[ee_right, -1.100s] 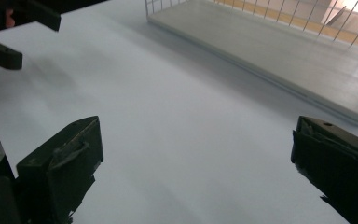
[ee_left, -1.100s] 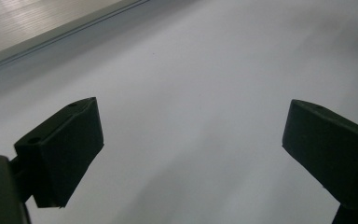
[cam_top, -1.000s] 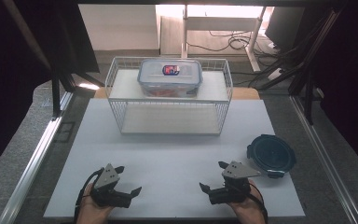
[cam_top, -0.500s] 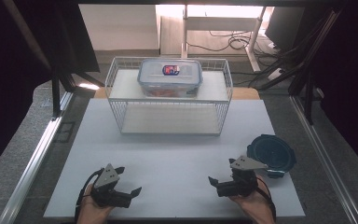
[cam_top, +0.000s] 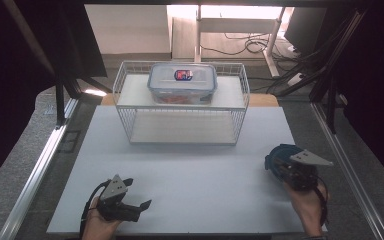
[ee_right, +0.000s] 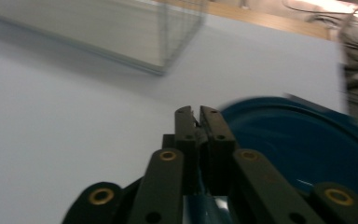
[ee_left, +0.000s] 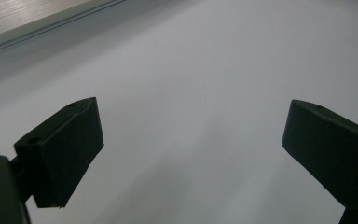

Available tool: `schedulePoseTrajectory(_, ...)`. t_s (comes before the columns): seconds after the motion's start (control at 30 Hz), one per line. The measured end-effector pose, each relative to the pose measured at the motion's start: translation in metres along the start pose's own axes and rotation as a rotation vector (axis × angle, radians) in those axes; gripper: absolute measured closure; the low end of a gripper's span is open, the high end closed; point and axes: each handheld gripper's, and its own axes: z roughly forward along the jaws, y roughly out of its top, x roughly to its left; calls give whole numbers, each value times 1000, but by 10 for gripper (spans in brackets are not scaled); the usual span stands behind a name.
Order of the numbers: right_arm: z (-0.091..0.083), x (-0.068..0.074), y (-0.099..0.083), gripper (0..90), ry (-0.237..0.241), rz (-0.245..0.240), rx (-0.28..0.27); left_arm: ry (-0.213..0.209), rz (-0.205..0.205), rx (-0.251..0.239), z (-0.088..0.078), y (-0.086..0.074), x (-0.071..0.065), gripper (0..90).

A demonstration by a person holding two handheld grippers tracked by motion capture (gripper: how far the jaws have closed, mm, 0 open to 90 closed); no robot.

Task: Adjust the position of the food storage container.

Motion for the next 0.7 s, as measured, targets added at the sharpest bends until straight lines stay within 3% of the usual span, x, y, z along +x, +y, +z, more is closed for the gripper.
schedulePoseTrajectory(0.17,1,-39,-10,892,-90,108,29,-2,-1,4,1,0,1,48)
schedulePoseTrajectory(0.4,0,-73,-16,892,-200,148,38,-5,-6,4,1,0,2,48)
schedulePoseTrajectory(0.7,5,-98,-22,891,-304,167,61,-11,-7,12,3,-1,1,48)
